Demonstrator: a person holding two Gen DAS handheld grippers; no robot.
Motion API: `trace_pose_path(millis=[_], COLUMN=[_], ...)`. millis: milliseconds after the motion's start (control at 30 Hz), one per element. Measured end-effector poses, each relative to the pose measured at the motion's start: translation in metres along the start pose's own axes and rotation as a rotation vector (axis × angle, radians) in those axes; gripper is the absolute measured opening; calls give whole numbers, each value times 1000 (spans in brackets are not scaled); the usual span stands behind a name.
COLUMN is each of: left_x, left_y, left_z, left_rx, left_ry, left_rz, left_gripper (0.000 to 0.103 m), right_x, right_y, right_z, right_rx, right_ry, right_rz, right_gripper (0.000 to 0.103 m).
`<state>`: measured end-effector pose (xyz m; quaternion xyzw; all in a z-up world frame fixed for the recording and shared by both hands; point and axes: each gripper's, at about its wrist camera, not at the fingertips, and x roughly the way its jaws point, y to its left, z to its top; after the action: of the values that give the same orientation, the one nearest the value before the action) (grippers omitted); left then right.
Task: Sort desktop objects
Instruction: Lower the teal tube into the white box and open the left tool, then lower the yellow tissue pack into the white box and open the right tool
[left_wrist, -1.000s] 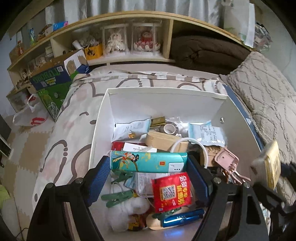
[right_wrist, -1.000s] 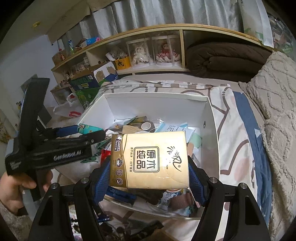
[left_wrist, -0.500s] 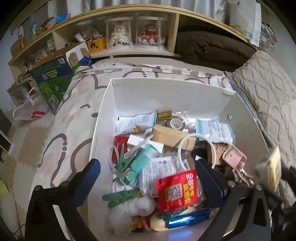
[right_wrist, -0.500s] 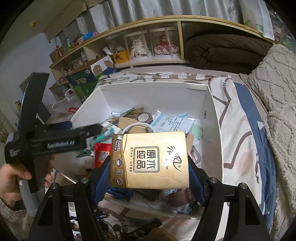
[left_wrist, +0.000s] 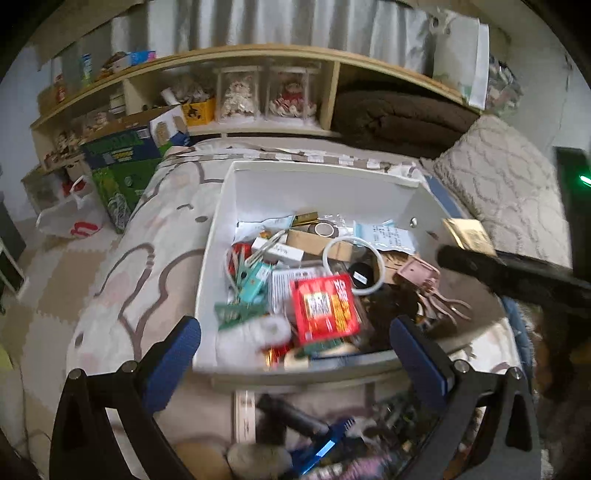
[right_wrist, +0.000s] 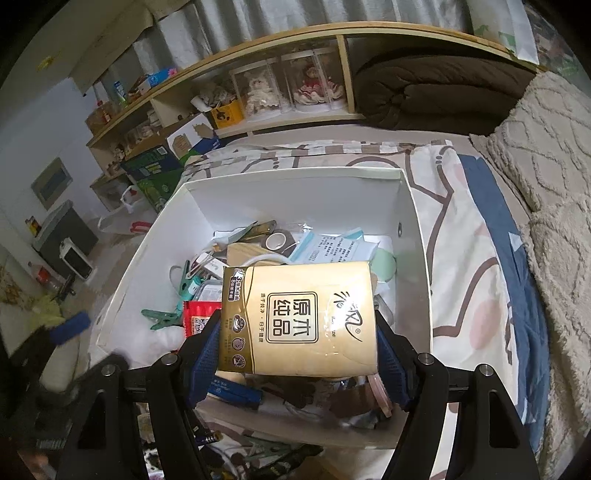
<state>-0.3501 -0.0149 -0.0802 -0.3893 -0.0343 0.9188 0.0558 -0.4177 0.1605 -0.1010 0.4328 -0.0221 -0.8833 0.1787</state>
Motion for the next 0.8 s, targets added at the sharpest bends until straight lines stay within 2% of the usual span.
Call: trace_pose_path(millis=[133,300,433,667,800], left_x=[-32,-50,-51,-48,-43], left_y=[7,19,24,29,39], left_z=[-28,-51,-54,-57,-57], left_rx=[-64,-111,-113,-107,-133], left_ry=[-44,-76,-108,-146,-129], left_rz=[3,12,17,-25,-36], left_gripper=[103,103,103,103,103], right_x=[2,13,29,73,100], right_y=[3,9,14,17,19], right_z=[10,27,41,61,71], right_rx=[-5,4,26,129,151], right_ry=[1,10,26,109,149], right_rz=[0,3,-3,-28,-69], right_gripper=[75,75,75,75,75])
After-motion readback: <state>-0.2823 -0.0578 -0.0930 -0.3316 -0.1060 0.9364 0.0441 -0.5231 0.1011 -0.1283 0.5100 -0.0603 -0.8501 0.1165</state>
